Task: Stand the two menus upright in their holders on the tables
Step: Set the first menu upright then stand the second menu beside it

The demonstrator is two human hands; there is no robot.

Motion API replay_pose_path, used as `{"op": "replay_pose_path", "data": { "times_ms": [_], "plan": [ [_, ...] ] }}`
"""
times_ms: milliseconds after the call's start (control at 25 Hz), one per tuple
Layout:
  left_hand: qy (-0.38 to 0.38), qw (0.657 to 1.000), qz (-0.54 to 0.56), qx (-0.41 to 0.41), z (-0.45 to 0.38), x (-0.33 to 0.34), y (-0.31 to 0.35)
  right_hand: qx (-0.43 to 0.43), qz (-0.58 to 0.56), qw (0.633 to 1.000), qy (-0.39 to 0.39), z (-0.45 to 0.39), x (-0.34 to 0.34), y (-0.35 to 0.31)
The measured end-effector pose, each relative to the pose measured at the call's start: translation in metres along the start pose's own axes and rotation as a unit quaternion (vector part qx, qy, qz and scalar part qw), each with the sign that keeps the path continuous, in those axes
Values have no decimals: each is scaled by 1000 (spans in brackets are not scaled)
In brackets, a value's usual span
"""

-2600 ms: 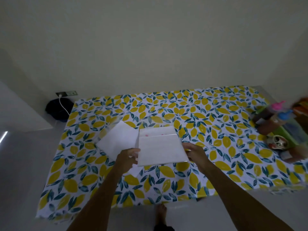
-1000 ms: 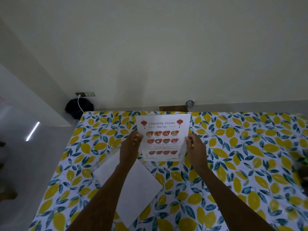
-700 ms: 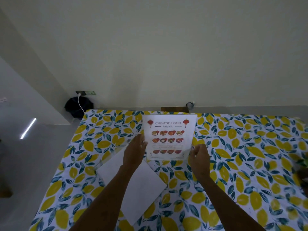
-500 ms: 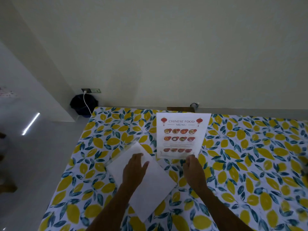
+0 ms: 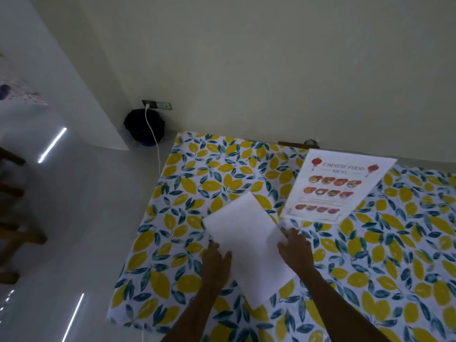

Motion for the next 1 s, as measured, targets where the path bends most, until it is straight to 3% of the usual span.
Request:
{"op": "replay_pose_path", "data": {
  "times_ms": [120, 320, 520, 800, 920, 1000],
  "plan": [
    [7, 1000, 16, -20, -12, -16, -11, 71, -67, 995, -24, 13, -3, -8],
    [-11, 984, 166, -67, -42, -48, -46, 48, -140, 984, -101, 43, -14, -38],
    [-81, 963, 244, -86, -43, -69, -33, 163, -369, 904, -139, 67, -31, -35],
    [-122, 961, 243, -43, -16, -86, -18, 64, -423, 893, -139, 93, -44, -18],
    [-131, 971, 201, -10, -4, -91, -17, 48, -451, 885, -107, 103, -53, -15],
    [-142, 961, 234, -29, 3, -91, -17, 22, -461, 883, -85, 108, -59, -15]
  ]
}}
Point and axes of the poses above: each hand's wrist, its own z-axis away from the middle knuckle, its own x-axis out of the palm, y = z × x, the point moved 6 cm from there along -z, towards the middle knuckle, and after that the axes turned 9 degrees about y, right-handed, at the moved point
